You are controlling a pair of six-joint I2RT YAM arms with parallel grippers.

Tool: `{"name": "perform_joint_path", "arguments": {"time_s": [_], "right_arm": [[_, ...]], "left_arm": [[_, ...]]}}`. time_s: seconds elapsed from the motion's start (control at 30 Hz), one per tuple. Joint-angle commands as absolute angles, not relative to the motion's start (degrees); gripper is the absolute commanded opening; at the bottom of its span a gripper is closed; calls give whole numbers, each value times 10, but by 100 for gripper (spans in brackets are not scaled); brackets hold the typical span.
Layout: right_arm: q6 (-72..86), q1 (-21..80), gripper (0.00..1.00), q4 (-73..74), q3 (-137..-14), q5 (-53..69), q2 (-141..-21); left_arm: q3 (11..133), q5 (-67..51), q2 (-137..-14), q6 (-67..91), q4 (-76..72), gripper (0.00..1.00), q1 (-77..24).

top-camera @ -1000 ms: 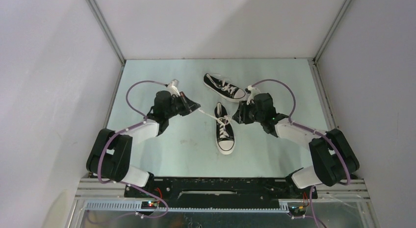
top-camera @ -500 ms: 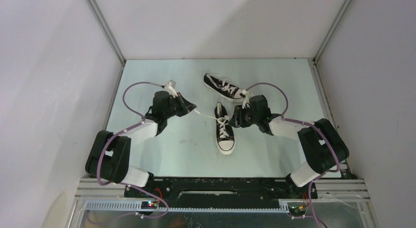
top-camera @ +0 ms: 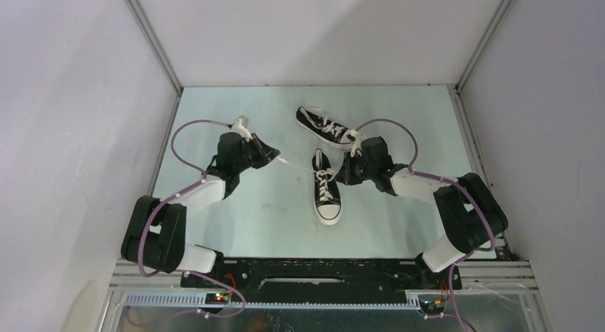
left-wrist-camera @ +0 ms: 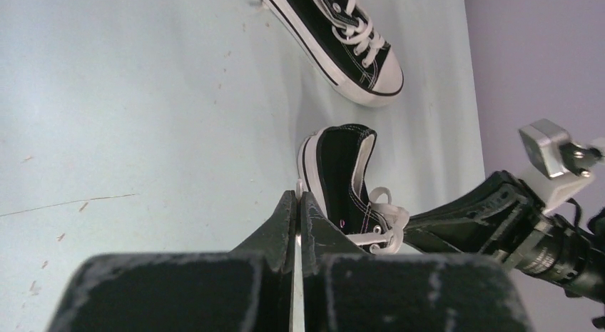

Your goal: Tie the shoes

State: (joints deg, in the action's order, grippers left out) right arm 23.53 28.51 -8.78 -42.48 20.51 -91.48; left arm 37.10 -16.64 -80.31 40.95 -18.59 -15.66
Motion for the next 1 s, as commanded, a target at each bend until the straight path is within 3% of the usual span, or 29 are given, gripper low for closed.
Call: {"name": "perform_joint_path", "arguments": {"time_s": [0.0, 0.27, 0.57, 0.8, 0.97], "right_arm": [[237, 274, 0, -83, -422, 136, -845], [307, 203, 0, -26, -375, -50, -758], [402, 130, 0, 56, -359, -148, -726], [466, 114, 0, 135, -359, -263, -689], [506, 114, 0, 175, -358, -325, -676]], "left_arm": [[357, -123, -760, 402, -185, 0, -142], [337, -28, -718, 403, -146, 0, -130], [309, 120, -644, 410, -94, 0, -129], [288, 148, -602, 406, -94, 0, -129], [294, 243, -624, 463, -16, 0, -124]]}}
